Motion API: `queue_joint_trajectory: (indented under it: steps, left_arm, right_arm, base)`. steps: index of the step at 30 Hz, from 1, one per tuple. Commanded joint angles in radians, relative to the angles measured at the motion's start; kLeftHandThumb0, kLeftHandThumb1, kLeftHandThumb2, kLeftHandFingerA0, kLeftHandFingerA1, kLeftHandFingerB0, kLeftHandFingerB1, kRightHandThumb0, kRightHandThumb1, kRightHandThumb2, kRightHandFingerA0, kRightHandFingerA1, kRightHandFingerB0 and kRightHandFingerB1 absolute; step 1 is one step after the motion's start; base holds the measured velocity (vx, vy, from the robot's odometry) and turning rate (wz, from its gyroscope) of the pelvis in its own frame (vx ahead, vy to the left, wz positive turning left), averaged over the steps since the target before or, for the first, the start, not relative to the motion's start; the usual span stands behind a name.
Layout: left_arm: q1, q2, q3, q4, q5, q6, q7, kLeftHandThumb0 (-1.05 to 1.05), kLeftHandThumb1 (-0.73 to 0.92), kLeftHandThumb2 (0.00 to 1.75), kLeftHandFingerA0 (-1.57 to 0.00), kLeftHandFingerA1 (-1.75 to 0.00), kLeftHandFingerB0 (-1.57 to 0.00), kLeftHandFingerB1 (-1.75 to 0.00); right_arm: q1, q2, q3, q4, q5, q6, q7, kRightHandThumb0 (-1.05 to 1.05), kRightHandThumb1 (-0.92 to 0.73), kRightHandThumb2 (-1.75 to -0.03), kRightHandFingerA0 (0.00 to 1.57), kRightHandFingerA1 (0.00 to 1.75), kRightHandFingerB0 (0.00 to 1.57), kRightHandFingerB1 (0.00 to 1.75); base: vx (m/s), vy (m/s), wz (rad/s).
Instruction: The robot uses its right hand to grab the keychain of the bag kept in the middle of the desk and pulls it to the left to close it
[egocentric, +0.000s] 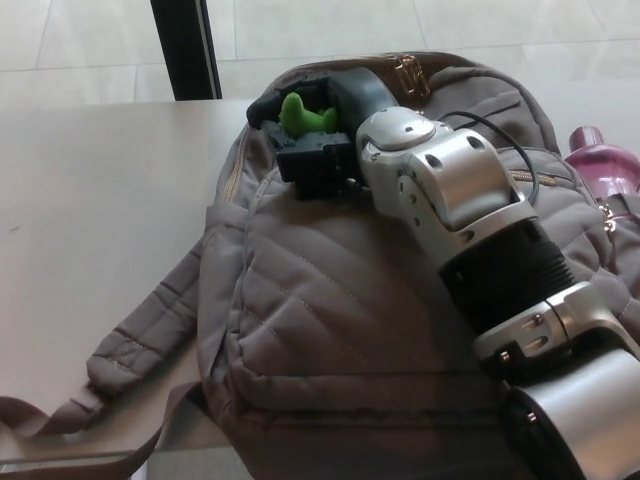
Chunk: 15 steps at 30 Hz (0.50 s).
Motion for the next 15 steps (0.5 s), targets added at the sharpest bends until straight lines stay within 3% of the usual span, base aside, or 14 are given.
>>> queue_joint_trajectory:
  steps: [1,3,4,5,6,7,9,10,11,12,13,15]
  left_arm:
    - [0.001,0.021,-0.037,-0.031,0.074,0.073,0.054,-0.63,0.92,0.89,-0.43,-0.61,-0.33,-0.52]
    - [0.003,0.022,-0.04,-0.029,0.073,0.075,0.051,-0.63,0.92,0.89,-0.43,-0.61,-0.33,-0.52]
    - [0.005,0.022,-0.048,-0.027,0.081,0.07,0.056,-0.63,0.92,0.91,-0.45,-0.58,-0.34,-0.48]
    - [0.005,0.024,-0.053,-0.026,0.086,0.074,0.059,-0.62,0.92,0.9,-0.45,-0.6,-0.34,-0.49]
    - [0.005,0.024,-0.056,-0.024,0.088,0.078,0.063,-0.62,0.92,0.89,-0.44,-0.61,-0.34,-0.52]
    - [0.005,0.024,-0.058,-0.02,0.089,0.078,0.066,-0.62,0.92,0.88,-0.47,-0.59,-0.36,-0.49]
    - [0.004,0.023,-0.06,-0.016,0.089,0.075,0.068,-0.62,0.92,0.88,-0.47,-0.59,-0.36,-0.49]
    - [0.006,0.021,-0.059,-0.016,0.088,0.078,0.07,-0.63,0.92,0.89,-0.47,-0.58,-0.37,-0.48]
    - [0.007,0.021,-0.06,-0.016,0.087,0.08,0.072,-0.63,0.92,0.89,-0.47,-0.58,-0.37,-0.48]
    - [-0.001,0.017,-0.061,-0.009,0.087,0.088,0.07,-0.47,0.81,1.2,-0.48,-0.69,-0.24,-0.55]
    - [-0.006,0.013,-0.054,-0.002,0.074,0.096,0.057,-0.46,0.92,0.81,-0.43,-0.61,-0.32,-0.5]
    - [-0.002,0.005,-0.032,-0.002,0.045,0.092,0.05,-0.41,0.92,0.78,-0.42,-0.6,-0.3,-0.49]
  right_arm:
    - [-0.017,0.586,0.12,-0.005,0.113,-0.162,0.062,-0.34,-0.54,-1.1,1.08,1.68,0.8,1.41]
    - [-0.006,0.58,0.125,0.002,0.111,-0.174,0.058,-0.34,-0.54,-1.1,1.08,1.68,0.8,1.41]
    - [0.005,0.583,0.133,0.001,0.111,-0.182,0.057,-0.38,-0.53,-1.16,1.31,1.37,0.97,1.17]
    - [0.031,0.597,0.13,-0.009,0.141,-0.206,0.09,-0.4,-0.52,-1.2,1.1,1.62,0.87,1.43]
    - [0.042,0.604,0.137,-0.016,0.154,-0.21,0.106,-0.4,-0.48,-1.14,1.32,1.37,1.03,1.2]
    - [0.05,0.609,0.149,-0.017,0.157,-0.22,0.116,-0.42,-0.44,-1.13,1.1,1.61,0.92,1.44]
    - [0.058,0.614,0.165,-0.014,0.156,-0.236,0.122,-0.42,-0.44,-1.13,1.1,1.61,0.92,1.44]
    - [0.082,0.627,0.216,-0.017,0.165,-0.274,0.175,-0.39,-0.54,-1.05,0.97,1.75,0.79,1.57]
    - [0.093,0.633,0.239,-0.018,0.17,-0.291,0.198,-0.39,-0.54,-1.05,0.97,1.75,0.79,1.57]
    - [0.1,0.641,0.27,-0.027,0.177,-0.29,0.214,-0.4,-0.51,-1.02,0.97,1.75,0.79,1.51]
    - [0.116,0.654,0.306,-0.033,0.191,-0.299,0.237,-0.38,-0.51,-1.02,0.97,1.75,0.8,1.54]
    - [0.135,0.657,0.348,-0.044,0.202,-0.31,0.251,-0.38,-0.49,-1.07,0.95,1.75,0.78,1.54]
  base:
    - [0.0,0.0,0.0]
    - [0.0,0.0,0.0]
    - [0.0,0.0,0.0]
    - [0.0,0.0,0.0]
    - [0.0,0.0,0.0]
    - [0.0,0.0,0.0]
    - [0.0,0.0,0.0]
    - [0.0,0.0,0.0]
    - [0.0,0.0,0.0]
    - [0.0,0.0,0.0]
    - [0.0,0.0,0.0]
    - [0.0,0.0,0.0]
